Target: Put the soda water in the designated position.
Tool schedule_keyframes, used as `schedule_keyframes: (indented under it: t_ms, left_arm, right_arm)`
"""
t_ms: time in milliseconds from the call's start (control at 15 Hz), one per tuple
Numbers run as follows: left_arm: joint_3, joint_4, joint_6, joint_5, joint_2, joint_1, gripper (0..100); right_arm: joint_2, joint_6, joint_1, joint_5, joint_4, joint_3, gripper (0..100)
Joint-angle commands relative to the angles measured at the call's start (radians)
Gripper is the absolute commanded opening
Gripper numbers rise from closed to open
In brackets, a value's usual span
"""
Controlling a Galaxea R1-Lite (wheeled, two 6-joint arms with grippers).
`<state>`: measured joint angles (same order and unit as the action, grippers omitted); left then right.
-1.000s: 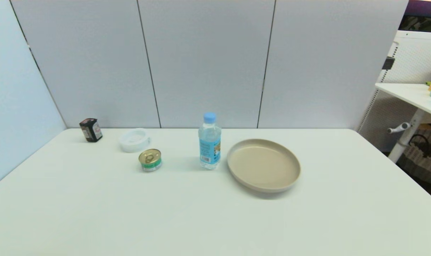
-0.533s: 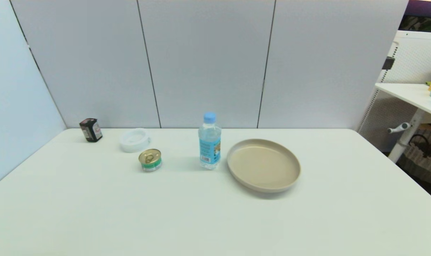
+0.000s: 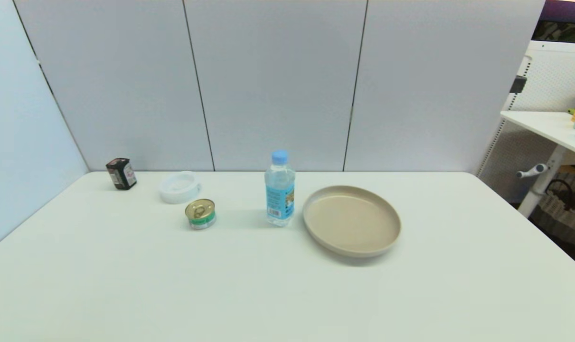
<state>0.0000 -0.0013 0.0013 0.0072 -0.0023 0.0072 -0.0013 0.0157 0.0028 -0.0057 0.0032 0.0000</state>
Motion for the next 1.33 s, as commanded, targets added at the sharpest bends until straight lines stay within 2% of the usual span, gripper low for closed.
schedule_keyframes:
  t_ms: [67, 200, 333, 467, 1333]
  left_arm:
    - [0.002, 0.001, -0.001, 0.002, 0.001, 0.000, 100]
    - [0.002, -0.002, 0.017, 0.000, 0.002, 0.000, 100]
    - [-0.003, 0.000, 0.118, -0.009, 0.002, 0.000, 100]
    - [-0.006, 0.001, 0.161, -0.030, 0.004, 0.000, 100]
    - [-0.003, -0.006, 0.149, -0.030, 0.001, 0.000, 100]
  right_arm:
    - [0.001, 0.000, 0.000, 0.000, 0.000, 0.002, 100]
    - [0.001, 0.000, 0.000, 0.000, 0.000, 0.002, 100]
    - [0.001, 0.000, 0.000, 0.000, 0.000, 0.002, 100]
    - [0.001, 0.000, 0.000, 0.000, 0.000, 0.002, 100]
    - [0.001, 0.000, 0.000, 0.000, 0.000, 0.002, 100]
